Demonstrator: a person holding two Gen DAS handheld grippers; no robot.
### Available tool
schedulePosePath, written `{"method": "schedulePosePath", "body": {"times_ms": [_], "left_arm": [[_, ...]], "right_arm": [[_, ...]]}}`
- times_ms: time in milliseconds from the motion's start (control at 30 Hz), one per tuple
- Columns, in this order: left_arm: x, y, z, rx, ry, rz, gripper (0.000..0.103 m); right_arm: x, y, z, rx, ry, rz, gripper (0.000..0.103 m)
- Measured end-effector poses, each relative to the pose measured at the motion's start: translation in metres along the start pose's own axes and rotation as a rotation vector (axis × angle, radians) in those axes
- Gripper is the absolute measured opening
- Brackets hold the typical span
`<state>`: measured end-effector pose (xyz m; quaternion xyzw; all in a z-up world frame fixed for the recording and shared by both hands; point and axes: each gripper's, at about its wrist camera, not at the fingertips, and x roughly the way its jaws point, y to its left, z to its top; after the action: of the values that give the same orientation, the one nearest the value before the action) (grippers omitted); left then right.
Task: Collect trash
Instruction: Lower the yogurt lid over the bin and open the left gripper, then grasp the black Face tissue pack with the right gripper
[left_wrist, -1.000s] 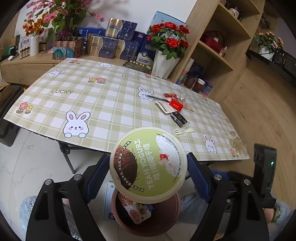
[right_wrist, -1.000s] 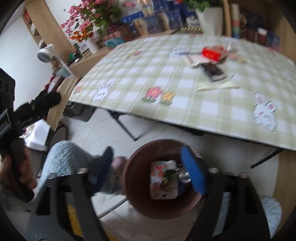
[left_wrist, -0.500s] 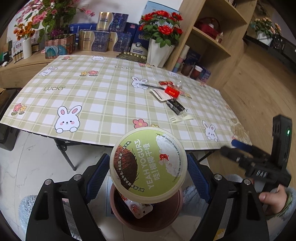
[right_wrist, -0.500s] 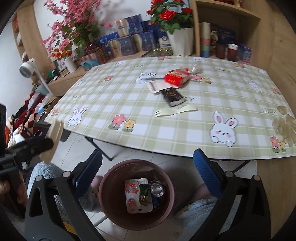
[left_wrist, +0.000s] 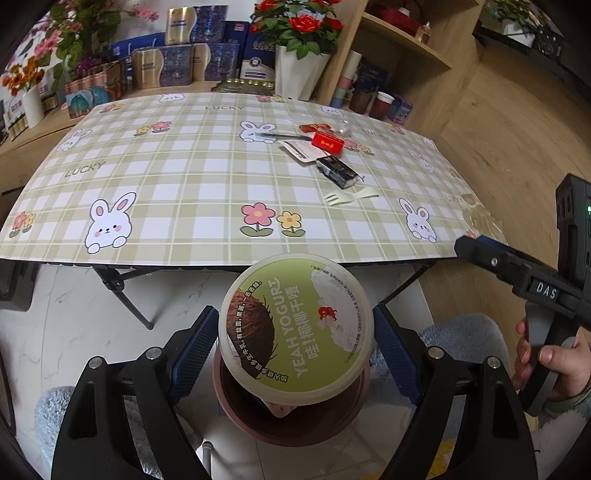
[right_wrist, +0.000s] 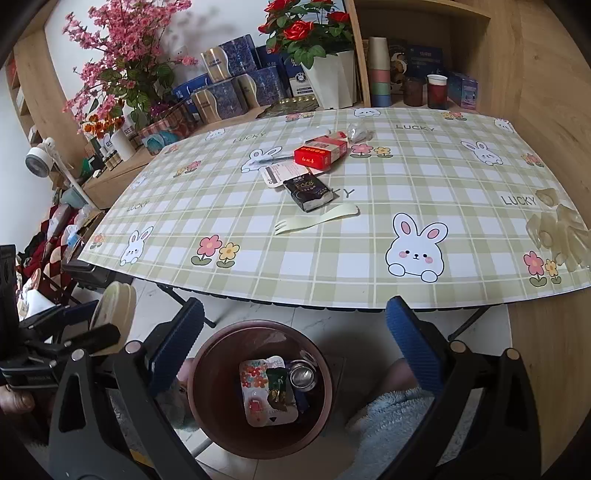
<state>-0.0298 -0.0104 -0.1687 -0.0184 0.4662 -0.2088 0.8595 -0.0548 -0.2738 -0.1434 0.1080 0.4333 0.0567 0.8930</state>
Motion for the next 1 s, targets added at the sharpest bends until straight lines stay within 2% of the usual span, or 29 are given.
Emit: {"method": "schedulePosePath", "body": {"times_ms": [200,267,567,733,1000], "left_arm": [[0.003,-0.006,0.0,0.025,0.012,-0.001,0.083],[0.002,-0.006,0.0,0.026,0.01,-0.001,0.089],[0.001,-0.001,-0.002,0.002,0.004,0.016,0.09],[-0.003,-0.001,-0.002,0.027,-0.034,0.087,0.09],[0.001,0.012,-0.002,-0.03,-0.034,0.074,0.09]], "right_arm": [[0.001,0.0,-0.002,0.006,0.004,0.004,0.097],[0.002,0.0,-0.003,0.005,0.009,0.006,0.097],[0.006,0.004,-0.004,-0.002,0.019,0.003,0.097],[0.01,0.004,-0.007,-0.001,0.028,-0.001,0.097],[0.014,0.004,-0.005,-0.042,0.017,-0.022,0.097]]}}
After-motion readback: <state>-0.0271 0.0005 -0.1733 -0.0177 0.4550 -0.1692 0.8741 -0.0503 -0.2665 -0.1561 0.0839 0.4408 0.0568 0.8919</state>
